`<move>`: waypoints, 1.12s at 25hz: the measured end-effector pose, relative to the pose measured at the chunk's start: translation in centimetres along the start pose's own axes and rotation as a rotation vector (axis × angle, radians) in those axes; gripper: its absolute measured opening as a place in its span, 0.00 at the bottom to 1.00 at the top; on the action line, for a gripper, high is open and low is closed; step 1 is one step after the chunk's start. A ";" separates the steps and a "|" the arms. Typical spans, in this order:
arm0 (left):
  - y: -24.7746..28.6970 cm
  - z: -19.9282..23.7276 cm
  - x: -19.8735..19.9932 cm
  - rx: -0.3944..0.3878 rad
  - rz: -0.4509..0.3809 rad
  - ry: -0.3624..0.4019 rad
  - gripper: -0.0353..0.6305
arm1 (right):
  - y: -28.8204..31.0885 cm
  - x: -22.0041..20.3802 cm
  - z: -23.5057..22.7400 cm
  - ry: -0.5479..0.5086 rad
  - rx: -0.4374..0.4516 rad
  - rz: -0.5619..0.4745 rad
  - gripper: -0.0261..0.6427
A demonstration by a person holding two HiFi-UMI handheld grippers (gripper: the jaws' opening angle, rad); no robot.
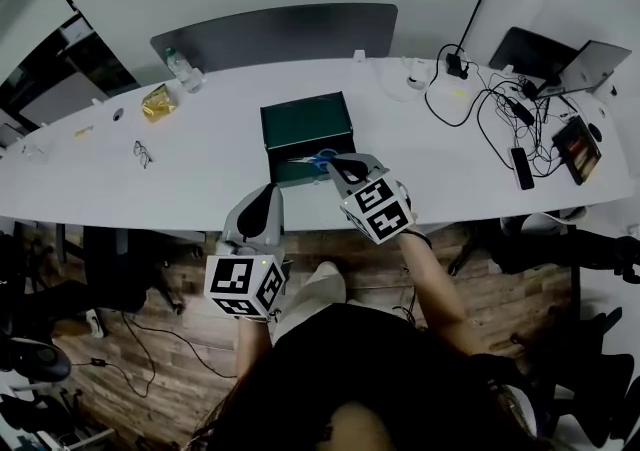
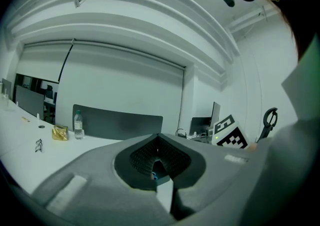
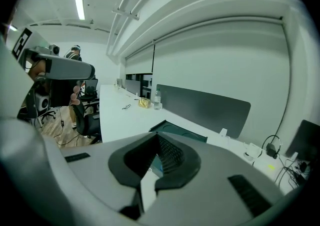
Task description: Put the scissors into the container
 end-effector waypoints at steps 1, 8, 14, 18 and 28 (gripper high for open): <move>-0.2 -0.4 0.0 0.001 -0.001 0.000 0.07 | -0.5 0.1 0.0 0.005 -0.003 -0.012 0.05; -1.2 -3.7 -0.1 0.006 -0.002 0.006 0.07 | -4.5 0.1 0.1 0.036 0.000 -0.072 0.05; -2.0 -6.4 -0.1 0.013 -0.001 0.009 0.07 | -7.8 -0.3 0.2 0.089 0.007 -0.115 0.05; -2.6 -7.8 -0.2 0.015 0.004 0.011 0.07 | -9.8 -0.4 0.3 0.109 0.006 -0.141 0.05; -4.2 -10.6 -0.5 0.021 0.000 0.019 0.07 | -14.7 -0.3 1.0 0.136 0.000 -0.217 0.05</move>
Point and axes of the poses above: the fingertips, and each gripper's own axes: y forward along the fingers, z to its left, x out of its top, the point moved 7 cm from there along -y, backward along the fingers, and after that the axes turned 13 degrees about -x, right-handed, at the moved point
